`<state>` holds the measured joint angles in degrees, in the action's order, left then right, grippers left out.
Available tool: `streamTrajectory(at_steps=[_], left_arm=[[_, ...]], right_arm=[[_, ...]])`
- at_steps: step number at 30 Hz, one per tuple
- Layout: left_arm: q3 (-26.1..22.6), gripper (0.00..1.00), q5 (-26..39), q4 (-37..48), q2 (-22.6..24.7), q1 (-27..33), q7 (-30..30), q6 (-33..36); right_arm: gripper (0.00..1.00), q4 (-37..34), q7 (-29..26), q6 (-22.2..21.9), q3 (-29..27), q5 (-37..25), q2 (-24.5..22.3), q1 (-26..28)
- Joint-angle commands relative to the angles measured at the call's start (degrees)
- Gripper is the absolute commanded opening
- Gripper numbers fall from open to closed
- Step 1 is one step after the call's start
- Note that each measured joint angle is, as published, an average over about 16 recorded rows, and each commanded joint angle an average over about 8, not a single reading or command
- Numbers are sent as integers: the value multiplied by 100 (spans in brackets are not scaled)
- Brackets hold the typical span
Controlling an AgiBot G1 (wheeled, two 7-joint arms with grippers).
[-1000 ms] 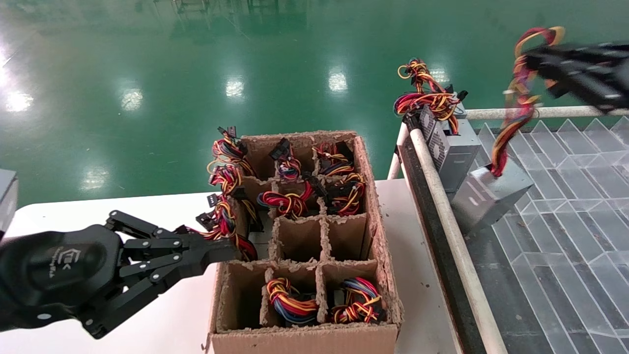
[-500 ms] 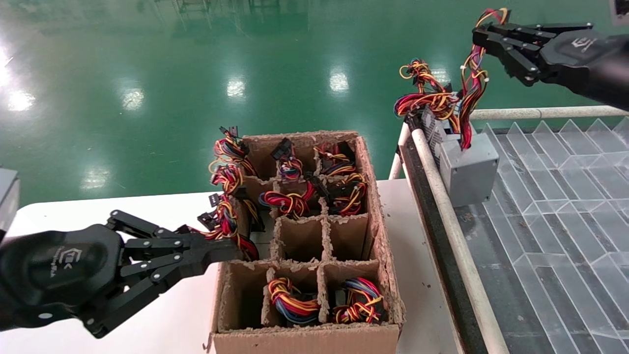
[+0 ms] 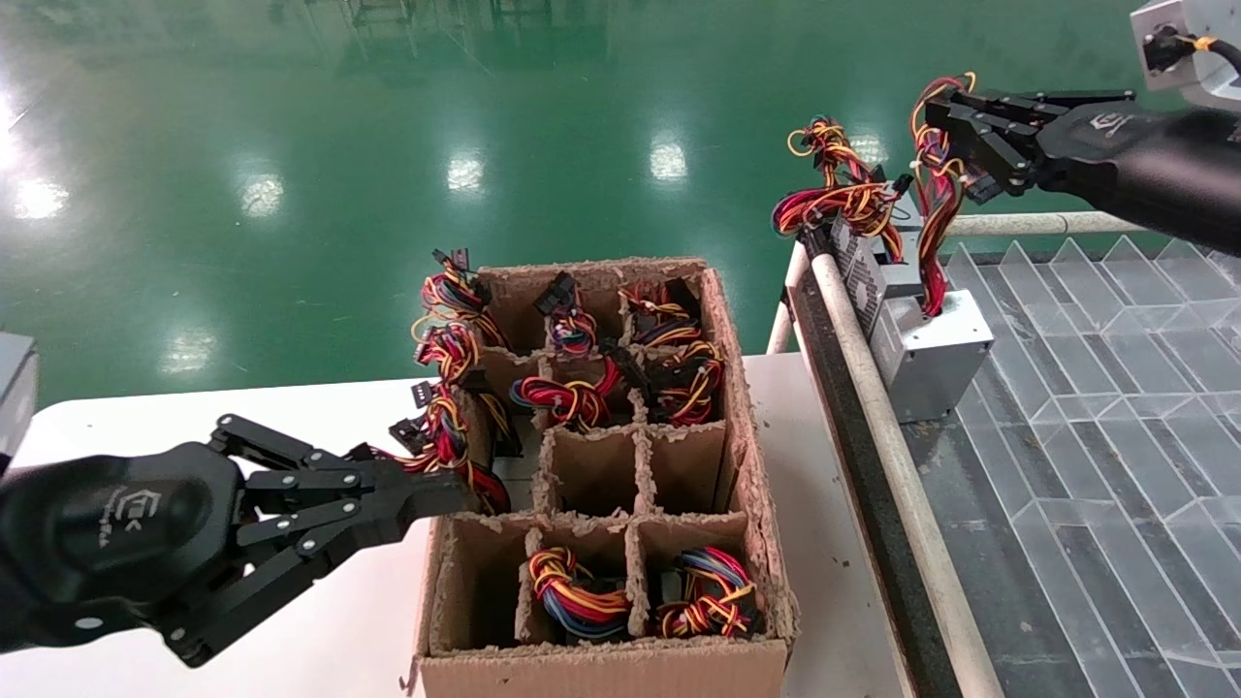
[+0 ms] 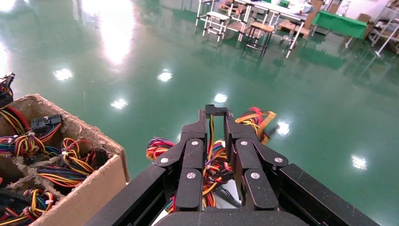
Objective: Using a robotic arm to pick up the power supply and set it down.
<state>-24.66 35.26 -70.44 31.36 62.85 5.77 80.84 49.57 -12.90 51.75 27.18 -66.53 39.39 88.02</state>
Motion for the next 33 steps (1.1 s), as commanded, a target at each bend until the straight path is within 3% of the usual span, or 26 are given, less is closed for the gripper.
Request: streamTrajectory(at_steps=[1,2,3,15,23,32,33], left_arm=[[0,0,0,0,0,0,0,0],[0,0,0,0,0,0,0,0],[0,0,0,0,0,0,0,0],[0,0,0,0,0,0,0,0],[0,0,0,0,0,0,0,0],[0,0,0,0,0,0,0,0],[0,4,0,0,0,0,0,0]], right_arm=[[87,12,-52,0,27,-33,13,26],[99,27,-80,1,42,-56,9,41],[100,40,-110,0,57,-79,5,53],[100,386,-519,-78,224,-388,-200,84],[100,1196,-474,47,-31,36,-480,-77],[100,1359,-366,431,-142,290,-476,-349],[100,1378,-356,486,-160,331,-475,-392]])
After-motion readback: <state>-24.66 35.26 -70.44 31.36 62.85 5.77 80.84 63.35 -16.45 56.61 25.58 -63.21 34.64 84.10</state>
